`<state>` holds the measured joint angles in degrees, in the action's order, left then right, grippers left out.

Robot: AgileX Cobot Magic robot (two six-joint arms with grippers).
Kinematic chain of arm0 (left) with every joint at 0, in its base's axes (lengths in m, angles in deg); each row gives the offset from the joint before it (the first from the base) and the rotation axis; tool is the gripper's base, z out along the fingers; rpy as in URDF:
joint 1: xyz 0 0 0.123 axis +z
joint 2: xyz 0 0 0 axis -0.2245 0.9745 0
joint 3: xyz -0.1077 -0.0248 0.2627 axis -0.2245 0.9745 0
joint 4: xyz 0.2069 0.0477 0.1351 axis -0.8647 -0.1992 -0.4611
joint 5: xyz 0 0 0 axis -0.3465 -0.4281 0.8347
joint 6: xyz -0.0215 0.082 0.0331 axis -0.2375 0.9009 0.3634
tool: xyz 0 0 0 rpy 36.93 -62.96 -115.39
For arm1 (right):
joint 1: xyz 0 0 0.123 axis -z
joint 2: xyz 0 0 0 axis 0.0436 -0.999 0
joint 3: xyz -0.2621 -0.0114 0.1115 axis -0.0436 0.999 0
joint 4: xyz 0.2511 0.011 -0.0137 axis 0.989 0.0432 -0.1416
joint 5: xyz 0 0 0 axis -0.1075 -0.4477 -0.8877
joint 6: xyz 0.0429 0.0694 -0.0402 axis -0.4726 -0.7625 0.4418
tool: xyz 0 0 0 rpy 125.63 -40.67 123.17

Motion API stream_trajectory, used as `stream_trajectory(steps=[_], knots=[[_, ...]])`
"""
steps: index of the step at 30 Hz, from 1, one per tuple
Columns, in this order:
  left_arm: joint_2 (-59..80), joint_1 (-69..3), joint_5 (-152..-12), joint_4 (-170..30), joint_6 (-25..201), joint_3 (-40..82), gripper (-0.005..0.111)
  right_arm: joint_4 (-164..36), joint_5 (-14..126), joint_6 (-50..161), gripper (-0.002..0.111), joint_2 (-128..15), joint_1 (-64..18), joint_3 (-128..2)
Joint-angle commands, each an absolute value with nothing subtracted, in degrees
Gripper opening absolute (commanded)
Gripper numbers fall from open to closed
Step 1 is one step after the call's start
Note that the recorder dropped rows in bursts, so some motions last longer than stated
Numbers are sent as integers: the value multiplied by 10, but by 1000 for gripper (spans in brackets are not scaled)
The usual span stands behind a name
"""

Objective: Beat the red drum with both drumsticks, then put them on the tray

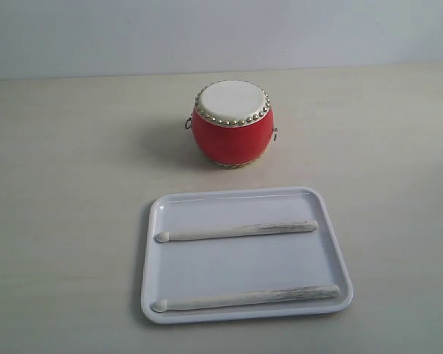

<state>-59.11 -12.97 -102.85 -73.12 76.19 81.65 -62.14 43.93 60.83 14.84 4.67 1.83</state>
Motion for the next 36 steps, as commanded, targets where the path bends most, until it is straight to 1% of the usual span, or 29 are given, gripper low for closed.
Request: stream_trajectory(steps=[1,36], knots=[[-594,-129,-1022,-728,764,819,0,-627,409,607,0,152,51,21],[-594,-129,-1022,-728,764,819,0,-624,398,595,0,152,51,21]])
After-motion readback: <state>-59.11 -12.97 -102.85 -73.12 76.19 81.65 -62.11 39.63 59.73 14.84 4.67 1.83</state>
